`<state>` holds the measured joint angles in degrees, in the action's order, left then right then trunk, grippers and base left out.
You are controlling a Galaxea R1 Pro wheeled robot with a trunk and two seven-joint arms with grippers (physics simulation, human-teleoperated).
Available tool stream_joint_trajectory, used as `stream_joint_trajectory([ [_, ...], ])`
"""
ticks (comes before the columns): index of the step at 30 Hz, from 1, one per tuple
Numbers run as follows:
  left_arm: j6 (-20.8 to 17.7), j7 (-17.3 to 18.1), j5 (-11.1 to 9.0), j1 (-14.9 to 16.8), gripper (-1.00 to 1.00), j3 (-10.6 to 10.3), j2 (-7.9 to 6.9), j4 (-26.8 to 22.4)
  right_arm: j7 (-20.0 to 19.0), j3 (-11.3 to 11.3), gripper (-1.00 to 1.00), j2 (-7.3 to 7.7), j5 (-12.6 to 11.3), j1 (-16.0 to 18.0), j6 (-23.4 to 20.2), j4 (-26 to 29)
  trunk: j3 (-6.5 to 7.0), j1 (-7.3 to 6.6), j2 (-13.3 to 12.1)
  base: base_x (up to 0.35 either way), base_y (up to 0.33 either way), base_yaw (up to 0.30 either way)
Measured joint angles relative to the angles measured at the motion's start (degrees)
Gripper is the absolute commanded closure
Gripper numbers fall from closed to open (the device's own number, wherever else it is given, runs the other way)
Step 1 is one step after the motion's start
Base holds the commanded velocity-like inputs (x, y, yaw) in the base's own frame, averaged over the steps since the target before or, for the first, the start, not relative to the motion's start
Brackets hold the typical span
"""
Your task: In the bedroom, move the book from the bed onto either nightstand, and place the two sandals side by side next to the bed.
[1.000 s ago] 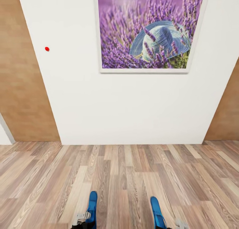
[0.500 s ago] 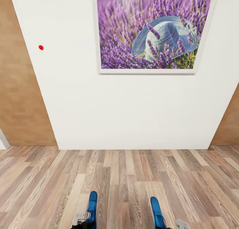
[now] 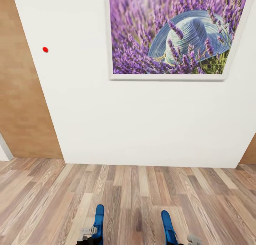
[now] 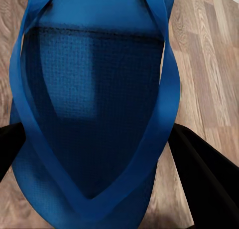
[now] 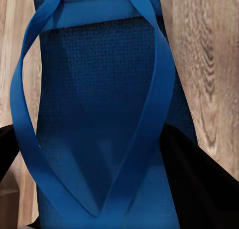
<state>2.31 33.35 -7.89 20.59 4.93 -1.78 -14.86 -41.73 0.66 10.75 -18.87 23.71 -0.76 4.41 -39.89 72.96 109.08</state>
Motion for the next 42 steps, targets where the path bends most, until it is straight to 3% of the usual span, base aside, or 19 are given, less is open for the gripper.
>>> stream_joint_trajectory([
  [42,0.0,0.0,0.0,0.0,1.0,0.0,0.01,0.0,0.1,0.0,1.0,-0.03,0.1,0.0,0.0,0.0,0.0,-0.01,0.0,0.309,0.0,0.008],
])
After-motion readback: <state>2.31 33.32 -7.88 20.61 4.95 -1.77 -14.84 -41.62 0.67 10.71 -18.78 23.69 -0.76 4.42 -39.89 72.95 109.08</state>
